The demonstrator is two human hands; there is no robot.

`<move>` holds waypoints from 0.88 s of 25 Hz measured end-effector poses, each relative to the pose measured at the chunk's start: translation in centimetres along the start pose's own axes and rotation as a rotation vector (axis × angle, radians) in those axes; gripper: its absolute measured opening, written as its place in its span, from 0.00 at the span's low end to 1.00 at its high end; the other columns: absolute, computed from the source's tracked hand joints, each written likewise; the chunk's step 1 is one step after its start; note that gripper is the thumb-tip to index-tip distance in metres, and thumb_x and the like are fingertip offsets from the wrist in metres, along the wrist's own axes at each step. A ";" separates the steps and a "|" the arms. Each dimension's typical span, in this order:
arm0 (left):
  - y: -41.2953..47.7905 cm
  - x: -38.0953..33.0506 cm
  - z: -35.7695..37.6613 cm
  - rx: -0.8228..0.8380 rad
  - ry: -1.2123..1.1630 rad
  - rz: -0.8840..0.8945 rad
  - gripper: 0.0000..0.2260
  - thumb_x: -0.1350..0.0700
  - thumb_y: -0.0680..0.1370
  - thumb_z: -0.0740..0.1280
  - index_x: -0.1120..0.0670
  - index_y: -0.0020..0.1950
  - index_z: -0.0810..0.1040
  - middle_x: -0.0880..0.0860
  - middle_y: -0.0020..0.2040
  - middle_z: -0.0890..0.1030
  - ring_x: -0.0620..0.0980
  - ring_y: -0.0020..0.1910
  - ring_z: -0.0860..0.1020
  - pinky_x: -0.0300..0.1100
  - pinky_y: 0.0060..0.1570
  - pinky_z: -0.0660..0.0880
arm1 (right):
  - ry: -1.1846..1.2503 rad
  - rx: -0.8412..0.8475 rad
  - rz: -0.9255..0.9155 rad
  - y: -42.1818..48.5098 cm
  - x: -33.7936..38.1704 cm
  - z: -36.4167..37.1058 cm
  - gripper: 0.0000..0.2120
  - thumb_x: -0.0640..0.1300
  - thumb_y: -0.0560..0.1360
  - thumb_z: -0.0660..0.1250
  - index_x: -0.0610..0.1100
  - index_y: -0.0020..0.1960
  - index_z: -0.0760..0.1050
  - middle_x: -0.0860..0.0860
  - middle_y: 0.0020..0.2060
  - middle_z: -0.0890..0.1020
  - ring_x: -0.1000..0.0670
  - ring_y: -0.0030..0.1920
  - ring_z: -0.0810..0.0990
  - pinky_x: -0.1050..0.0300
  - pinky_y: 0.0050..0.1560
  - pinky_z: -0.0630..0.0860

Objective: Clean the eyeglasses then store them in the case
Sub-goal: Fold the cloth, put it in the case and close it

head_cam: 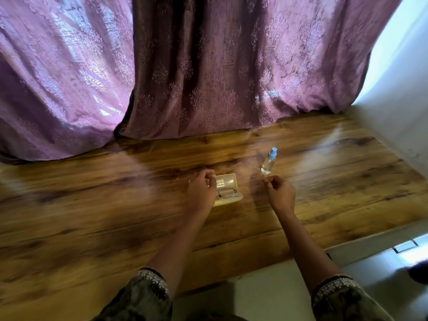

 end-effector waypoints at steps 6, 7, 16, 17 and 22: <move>0.0 -4.9 6.7 0.212 0.051 0.071 0.07 0.53 0.76 0.64 0.51 0.50 0.81 0.51 0.50 0.84 0.51 0.48 0.80 0.43 0.46 0.75 | -0.039 -0.078 0.144 2.5 -3.0 -3.6 0.07 0.43 0.74 0.66 0.42 0.48 0.80 0.43 0.46 0.84 0.42 0.48 0.81 0.50 0.47 0.77; -0.1 -5.4 7.8 0.244 0.071 0.060 0.07 0.53 0.76 0.65 0.51 0.51 0.81 0.51 0.50 0.84 0.51 0.49 0.80 0.43 0.47 0.75 | -0.054 -0.074 0.162 2.9 -3.6 -3.9 0.07 0.43 0.74 0.66 0.42 0.50 0.80 0.43 0.47 0.84 0.42 0.49 0.81 0.49 0.49 0.77; 0.4 -7.7 14.8 0.440 0.179 -0.100 0.13 0.50 0.76 0.65 0.56 0.55 0.80 0.56 0.53 0.82 0.54 0.53 0.78 0.39 0.47 0.69 | -0.117 0.055 0.261 6.2 -7.1 -4.2 0.10 0.45 0.75 0.65 0.44 0.54 0.80 0.44 0.51 0.83 0.44 0.52 0.80 0.54 0.50 0.74; 0.4 -7.7 15.1 0.457 0.180 -0.125 0.13 0.50 0.76 0.66 0.57 0.54 0.81 0.56 0.53 0.82 0.54 0.53 0.78 0.39 0.45 0.68 | -0.120 0.070 0.260 6.4 -7.3 -4.0 0.11 0.45 0.75 0.65 0.44 0.54 0.80 0.44 0.51 0.84 0.45 0.51 0.80 0.55 0.49 0.74; 0.6 -7.5 16.4 0.470 0.203 -0.184 0.12 0.50 0.73 0.70 0.55 0.51 0.82 0.54 0.51 0.83 0.52 0.51 0.80 0.38 0.46 0.73 | -0.124 0.111 0.228 7.3 -8.1 -3.8 0.08 0.46 0.73 0.67 0.46 0.50 0.81 0.45 0.48 0.84 0.45 0.48 0.81 0.52 0.48 0.77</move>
Point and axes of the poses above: each hand's wrist, its own y-axis towards the middle knuckle, its own z-axis out of the palm, x = y × z, the point moved 1 cm from there along y, towards the middle knuckle
